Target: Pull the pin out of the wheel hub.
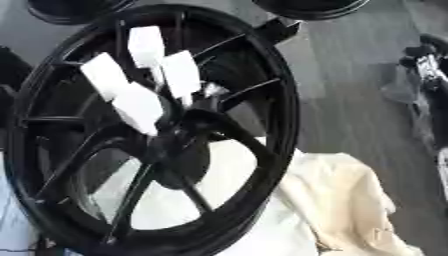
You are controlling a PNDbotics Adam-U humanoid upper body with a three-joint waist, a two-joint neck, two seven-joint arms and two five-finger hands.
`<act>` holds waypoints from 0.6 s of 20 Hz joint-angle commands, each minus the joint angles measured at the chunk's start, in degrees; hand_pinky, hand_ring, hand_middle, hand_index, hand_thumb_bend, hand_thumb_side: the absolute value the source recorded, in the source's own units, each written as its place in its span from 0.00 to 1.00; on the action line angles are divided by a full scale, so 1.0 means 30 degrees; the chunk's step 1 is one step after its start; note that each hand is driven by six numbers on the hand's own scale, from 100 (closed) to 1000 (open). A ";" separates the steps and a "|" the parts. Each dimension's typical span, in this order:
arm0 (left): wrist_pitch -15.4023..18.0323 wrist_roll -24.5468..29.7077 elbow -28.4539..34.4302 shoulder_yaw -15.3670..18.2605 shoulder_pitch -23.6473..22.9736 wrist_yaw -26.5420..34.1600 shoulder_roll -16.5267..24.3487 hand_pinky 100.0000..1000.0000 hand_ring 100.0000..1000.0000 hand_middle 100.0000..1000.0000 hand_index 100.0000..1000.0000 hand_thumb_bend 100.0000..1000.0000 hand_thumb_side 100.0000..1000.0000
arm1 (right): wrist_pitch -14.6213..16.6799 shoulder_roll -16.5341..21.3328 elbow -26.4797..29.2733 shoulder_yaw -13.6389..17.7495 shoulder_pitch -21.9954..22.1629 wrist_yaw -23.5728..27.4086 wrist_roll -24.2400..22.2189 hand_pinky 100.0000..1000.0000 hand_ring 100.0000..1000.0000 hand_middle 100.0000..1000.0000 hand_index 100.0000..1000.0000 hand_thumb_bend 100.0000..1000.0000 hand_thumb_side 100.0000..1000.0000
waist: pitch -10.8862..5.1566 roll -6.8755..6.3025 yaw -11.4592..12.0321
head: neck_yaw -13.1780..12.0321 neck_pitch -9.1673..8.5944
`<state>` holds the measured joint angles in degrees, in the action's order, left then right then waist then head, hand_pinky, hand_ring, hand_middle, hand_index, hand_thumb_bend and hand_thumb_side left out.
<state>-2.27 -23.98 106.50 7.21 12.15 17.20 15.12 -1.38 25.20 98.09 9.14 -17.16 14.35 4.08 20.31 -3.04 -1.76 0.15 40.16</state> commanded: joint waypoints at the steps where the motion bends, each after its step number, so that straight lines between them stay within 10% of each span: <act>1: 0.0059 0.0028 0.0530 0.0110 0.0206 -0.0101 0.0456 0.76 0.78 0.65 0.73 0.09 0.83 | 0.0064 0.0664 0.0508 0.0143 -0.0198 -0.0061 -0.0051 1.00 0.79 0.71 0.84 0.00 0.47 | -0.0211 0.0042 -0.0016 | -0.0017 -0.0151; 12: -0.0012 0.0042 0.0496 0.0069 0.0008 -0.0188 0.0602 0.76 0.78 0.65 0.73 0.09 0.83 | 0.0231 0.3016 0.1675 -0.0815 -0.1073 0.0278 -0.1014 1.00 0.80 0.72 0.85 0.00 0.38 | -0.0442 0.0562 0.0067 | -0.0101 0.0092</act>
<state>-2.28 -23.98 106.68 7.21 12.07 17.16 15.18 -0.86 31.23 101.31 6.88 -19.67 14.85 1.68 20.44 -1.50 -1.59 -0.07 40.24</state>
